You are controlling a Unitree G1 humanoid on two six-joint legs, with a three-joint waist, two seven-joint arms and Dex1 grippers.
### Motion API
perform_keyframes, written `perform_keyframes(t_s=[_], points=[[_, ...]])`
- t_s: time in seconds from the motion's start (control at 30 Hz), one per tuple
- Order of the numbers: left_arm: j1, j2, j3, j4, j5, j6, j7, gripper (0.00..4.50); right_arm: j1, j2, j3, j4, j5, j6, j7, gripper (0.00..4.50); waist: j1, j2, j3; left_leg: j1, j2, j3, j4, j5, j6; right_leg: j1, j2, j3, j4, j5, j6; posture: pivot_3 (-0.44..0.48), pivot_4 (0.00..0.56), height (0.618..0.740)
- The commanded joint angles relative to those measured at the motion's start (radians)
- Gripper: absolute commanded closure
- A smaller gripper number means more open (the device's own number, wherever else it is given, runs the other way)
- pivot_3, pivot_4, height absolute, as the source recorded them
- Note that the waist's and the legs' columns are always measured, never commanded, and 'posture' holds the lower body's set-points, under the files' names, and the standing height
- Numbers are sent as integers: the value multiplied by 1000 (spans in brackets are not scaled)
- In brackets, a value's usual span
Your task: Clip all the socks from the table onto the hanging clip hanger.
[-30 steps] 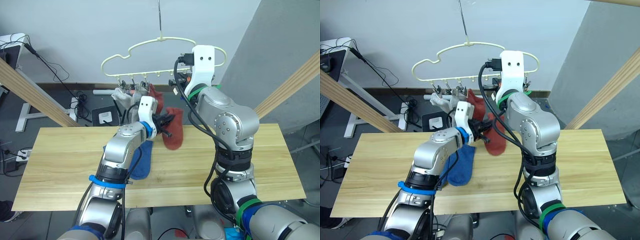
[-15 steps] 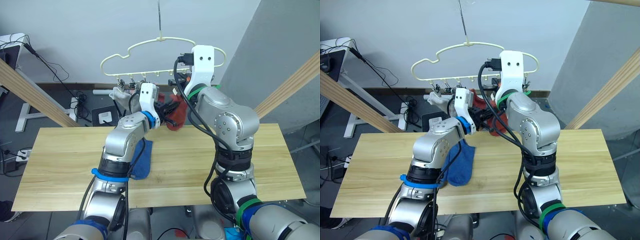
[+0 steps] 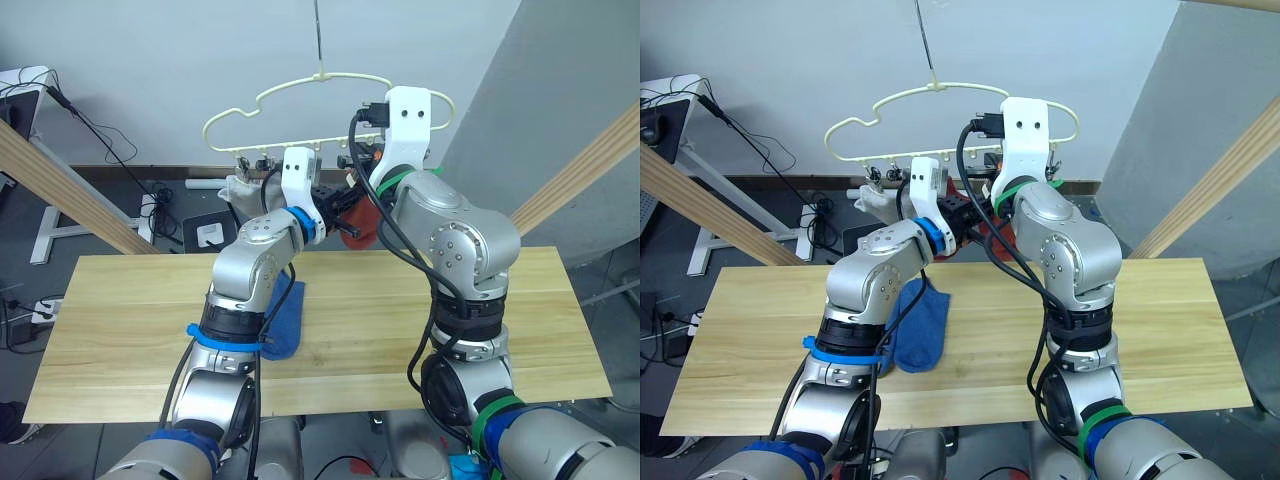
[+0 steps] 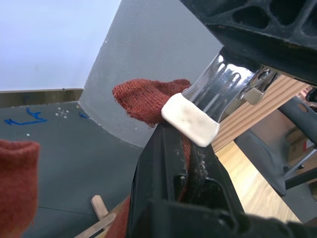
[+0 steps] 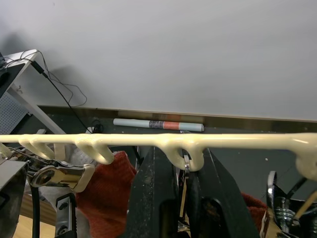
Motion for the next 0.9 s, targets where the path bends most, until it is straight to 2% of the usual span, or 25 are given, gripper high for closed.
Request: perform_keyframes(t_s=[0.03,0.9], points=[[-10,0,2,-53,-23,-5,-6,4487,-24,35,0,-44,10,-10,-9,4500,0,0,0,0,0,0,0,0,0,0,0,0,0,0,0,-145,345,740],[20,8,-3,-109,-44,33,1,4487,-25,30,0,-35,15,-18,-3,4500,0,0,0,0,0,0,-3,0,0,-1,0,0,-1,0,0,-133,333,740]])
